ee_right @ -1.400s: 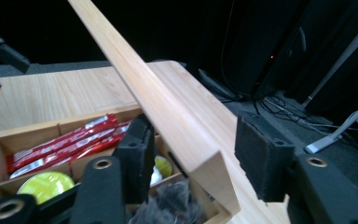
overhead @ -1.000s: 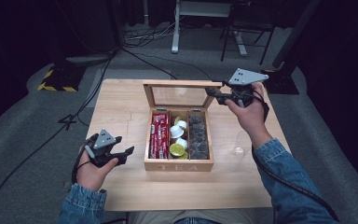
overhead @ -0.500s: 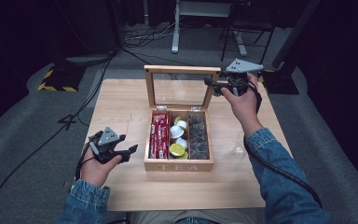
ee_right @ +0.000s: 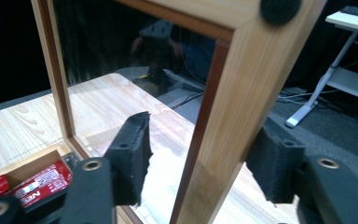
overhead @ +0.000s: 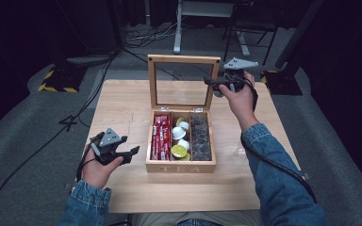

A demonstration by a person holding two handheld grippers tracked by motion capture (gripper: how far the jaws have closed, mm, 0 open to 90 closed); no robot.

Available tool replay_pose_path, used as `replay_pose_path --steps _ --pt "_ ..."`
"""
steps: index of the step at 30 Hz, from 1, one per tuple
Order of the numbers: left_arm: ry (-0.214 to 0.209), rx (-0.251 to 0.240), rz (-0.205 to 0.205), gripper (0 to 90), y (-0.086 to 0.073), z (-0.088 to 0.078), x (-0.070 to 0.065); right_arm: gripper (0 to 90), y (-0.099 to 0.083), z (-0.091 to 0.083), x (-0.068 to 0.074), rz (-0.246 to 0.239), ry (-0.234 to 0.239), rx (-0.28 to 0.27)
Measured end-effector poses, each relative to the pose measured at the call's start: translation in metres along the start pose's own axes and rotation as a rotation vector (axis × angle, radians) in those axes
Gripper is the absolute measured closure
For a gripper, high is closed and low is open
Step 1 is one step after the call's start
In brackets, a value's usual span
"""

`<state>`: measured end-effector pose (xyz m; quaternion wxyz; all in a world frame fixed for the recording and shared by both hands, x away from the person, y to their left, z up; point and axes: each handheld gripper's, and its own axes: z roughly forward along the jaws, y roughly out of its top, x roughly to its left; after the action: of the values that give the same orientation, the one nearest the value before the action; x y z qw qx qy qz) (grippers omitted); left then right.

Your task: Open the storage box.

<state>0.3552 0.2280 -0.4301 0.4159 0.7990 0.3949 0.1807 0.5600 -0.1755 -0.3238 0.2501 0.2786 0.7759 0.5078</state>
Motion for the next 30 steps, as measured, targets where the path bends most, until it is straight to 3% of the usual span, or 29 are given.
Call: replay_pose_path --steps 13,22,25,30 --pt "-0.006 0.009 -0.004 35.3 -0.001 0.003 -0.001 35.6 -0.011 0.014 -0.003 0.037 -0.015 0.006" --pt "-0.016 0.015 -0.005 35.5 -0.002 0.006 -0.001 32.5 -0.023 0.028 -0.01 0.073 -0.032 0.051" --pt "-0.017 0.018 -0.004 35.3 -0.002 0.006 0.0 30.8 -0.027 0.031 -0.01 0.065 -0.039 0.076" --pt "-0.02 0.022 -0.012 35.2 -0.003 0.007 -0.001 30.8 -0.029 0.031 -0.011 0.081 -0.031 0.076"
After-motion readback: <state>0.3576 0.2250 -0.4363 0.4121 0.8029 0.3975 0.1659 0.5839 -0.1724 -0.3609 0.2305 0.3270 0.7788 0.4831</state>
